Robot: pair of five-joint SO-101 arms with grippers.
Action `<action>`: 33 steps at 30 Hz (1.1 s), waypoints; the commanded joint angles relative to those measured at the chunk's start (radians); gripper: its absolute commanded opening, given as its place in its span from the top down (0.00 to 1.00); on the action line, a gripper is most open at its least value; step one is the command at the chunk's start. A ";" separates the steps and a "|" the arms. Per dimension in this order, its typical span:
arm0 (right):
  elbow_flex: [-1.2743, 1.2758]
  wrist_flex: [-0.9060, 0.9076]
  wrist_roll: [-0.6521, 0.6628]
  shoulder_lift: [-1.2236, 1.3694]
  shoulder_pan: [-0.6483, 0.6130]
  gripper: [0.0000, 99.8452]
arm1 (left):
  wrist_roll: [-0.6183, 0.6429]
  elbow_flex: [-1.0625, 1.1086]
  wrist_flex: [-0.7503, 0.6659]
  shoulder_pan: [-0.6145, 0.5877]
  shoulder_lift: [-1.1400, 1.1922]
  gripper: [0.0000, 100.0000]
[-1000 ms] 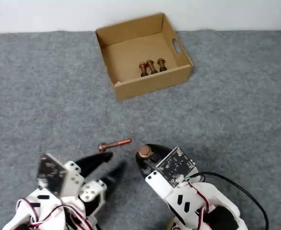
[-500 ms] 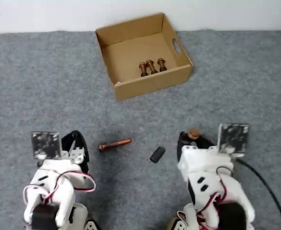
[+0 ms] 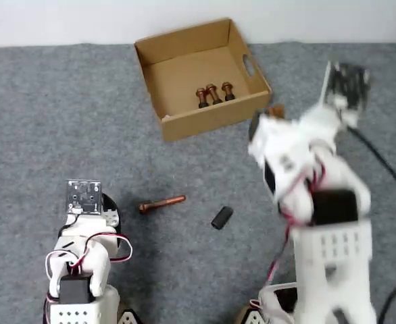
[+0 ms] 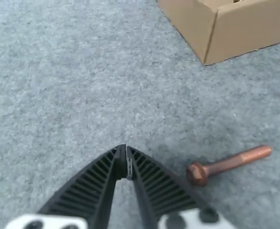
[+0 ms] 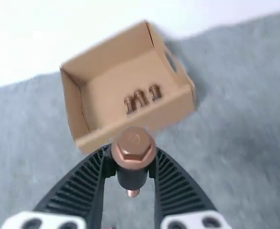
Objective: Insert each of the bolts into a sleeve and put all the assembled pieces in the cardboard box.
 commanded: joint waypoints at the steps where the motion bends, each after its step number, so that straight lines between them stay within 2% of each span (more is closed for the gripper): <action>1: -0.249 -0.087 -0.011 0.229 0.010 0.99 | -0.011 -0.005 0.002 -0.006 -0.005 1.00; 5: -0.451 -0.163 -0.011 0.475 -0.002 0.99 | -0.011 -0.005 0.068 -0.005 -0.005 1.00; 14: -0.832 -0.275 0.023 0.940 -0.102 0.99 | -0.011 -0.005 0.072 -0.006 -0.005 1.00; 19: -0.910 -0.278 0.121 1.141 -0.125 0.99 | -0.011 -0.005 0.072 -0.006 -0.005 1.00; 28: -0.942 -0.188 0.184 1.376 -0.122 0.99 | -0.011 -0.005 0.068 -0.008 -0.005 1.00; 33: -0.942 -0.127 0.218 1.420 -0.125 0.83 | -0.011 -0.005 0.068 -0.008 -0.005 1.00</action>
